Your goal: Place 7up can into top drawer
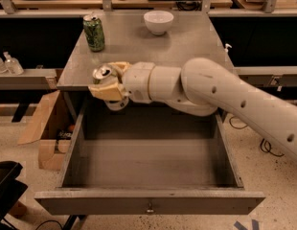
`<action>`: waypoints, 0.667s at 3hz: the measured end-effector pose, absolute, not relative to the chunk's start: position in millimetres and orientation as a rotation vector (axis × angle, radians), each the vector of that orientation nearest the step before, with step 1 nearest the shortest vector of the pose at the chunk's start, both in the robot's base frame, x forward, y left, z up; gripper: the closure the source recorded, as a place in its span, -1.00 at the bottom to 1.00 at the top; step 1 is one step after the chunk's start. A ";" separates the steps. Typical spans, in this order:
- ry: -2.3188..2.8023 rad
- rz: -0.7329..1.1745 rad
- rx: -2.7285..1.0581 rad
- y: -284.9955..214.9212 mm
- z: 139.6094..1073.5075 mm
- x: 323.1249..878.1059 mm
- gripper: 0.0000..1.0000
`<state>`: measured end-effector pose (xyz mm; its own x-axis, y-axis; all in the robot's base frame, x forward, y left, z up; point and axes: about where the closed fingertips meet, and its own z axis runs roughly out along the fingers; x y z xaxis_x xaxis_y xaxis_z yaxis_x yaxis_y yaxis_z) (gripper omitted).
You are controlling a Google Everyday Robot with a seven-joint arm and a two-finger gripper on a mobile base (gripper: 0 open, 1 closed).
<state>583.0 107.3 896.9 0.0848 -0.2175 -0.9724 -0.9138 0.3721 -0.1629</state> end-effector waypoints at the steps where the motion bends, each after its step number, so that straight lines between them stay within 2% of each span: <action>1: 1.405 0.761 -1.082 86.0 853.2 569.9 1.00; 2: 1.378 0.812 -1.089 64.9 800.9 583.2 1.00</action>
Offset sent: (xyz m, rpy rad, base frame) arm 0.0317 -0.0816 -0.1652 0.1131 0.0312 0.0982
